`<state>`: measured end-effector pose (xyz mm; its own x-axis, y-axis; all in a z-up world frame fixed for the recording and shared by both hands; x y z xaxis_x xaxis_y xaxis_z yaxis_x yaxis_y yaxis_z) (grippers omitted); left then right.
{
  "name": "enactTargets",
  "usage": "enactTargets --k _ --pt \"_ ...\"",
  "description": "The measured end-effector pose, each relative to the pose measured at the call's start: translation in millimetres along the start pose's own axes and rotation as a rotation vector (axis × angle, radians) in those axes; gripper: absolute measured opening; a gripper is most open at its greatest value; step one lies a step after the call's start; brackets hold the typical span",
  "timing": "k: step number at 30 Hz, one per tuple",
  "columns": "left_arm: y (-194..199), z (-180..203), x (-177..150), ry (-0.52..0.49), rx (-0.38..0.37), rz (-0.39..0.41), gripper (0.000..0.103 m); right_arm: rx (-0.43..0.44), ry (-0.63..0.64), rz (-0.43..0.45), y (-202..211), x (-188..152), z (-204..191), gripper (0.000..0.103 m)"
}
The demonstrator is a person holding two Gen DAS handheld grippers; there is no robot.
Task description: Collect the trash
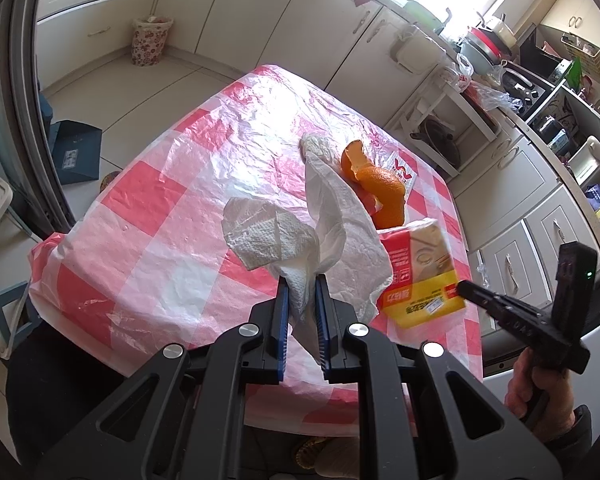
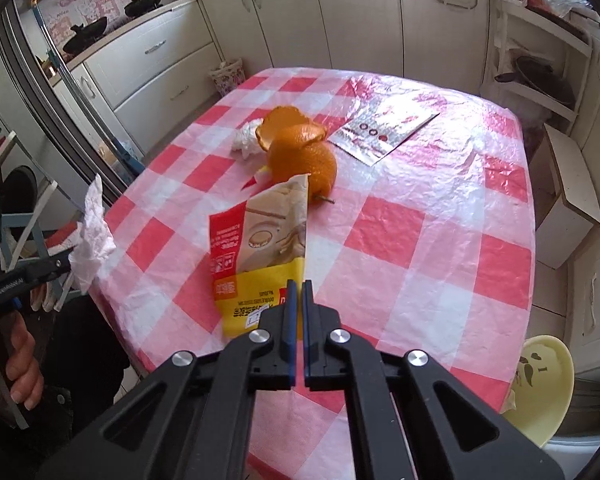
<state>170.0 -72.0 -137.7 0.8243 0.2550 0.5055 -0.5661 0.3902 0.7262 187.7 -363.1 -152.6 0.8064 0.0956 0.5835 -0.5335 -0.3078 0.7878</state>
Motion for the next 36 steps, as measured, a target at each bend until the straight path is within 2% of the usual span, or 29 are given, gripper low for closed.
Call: enactTargets --k 5,11,15,20,24,27,30,34,36 --pt "3.5 13.6 1.7 -0.029 -0.024 0.002 0.012 -0.035 -0.062 0.085 35.2 3.8 25.6 0.002" --pt "-2.5 53.3 -3.6 -0.095 -0.102 -0.027 0.012 -0.125 -0.217 0.165 86.9 -18.0 90.6 0.002" --pt "-14.8 83.4 -11.3 -0.144 -0.155 -0.060 0.012 -0.169 -0.335 0.189 111.9 -43.4 135.1 0.002" --pt "-29.8 102.6 -19.9 -0.172 -0.176 -0.093 0.012 -0.245 -0.418 0.188 128.7 -60.2 169.7 0.002" --pt "-39.9 115.8 -26.1 -0.192 -0.190 -0.114 0.012 -0.335 -0.468 0.137 135.2 -74.4 196.6 0.002" --pt "-47.1 129.7 -31.7 -0.214 -0.209 -0.132 0.012 -0.409 -0.473 0.063 130.6 -87.8 212.7 0.002" --pt "-54.7 151.5 -38.9 -0.241 -0.236 -0.151 0.012 -0.446 -0.483 -0.038 111.6 -101.7 229.2 0.002" --pt "-60.0 189.0 -49.2 -0.293 -0.285 -0.171 0.012 -0.472 -0.507 -0.233 69.7 -121.6 257.6 0.002" --pt "-61.6 210.5 -56.2 -0.328 -0.312 -0.182 0.012 -0.485 -0.537 -0.283 59.2 -127.8 269.4 0.005"
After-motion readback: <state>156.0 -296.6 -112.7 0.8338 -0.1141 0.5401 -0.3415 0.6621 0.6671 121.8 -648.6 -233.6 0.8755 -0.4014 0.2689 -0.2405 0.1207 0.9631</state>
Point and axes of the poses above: each gripper's, at about its wrist camera, not at the fingertips, and y roughly against the way its jaws point, z to its right, x to its top, the point moved 3 cm from there along -y, roughly the way its jaws point, and after that the axes turned 3 degrees about y, right-handed, at the moved point
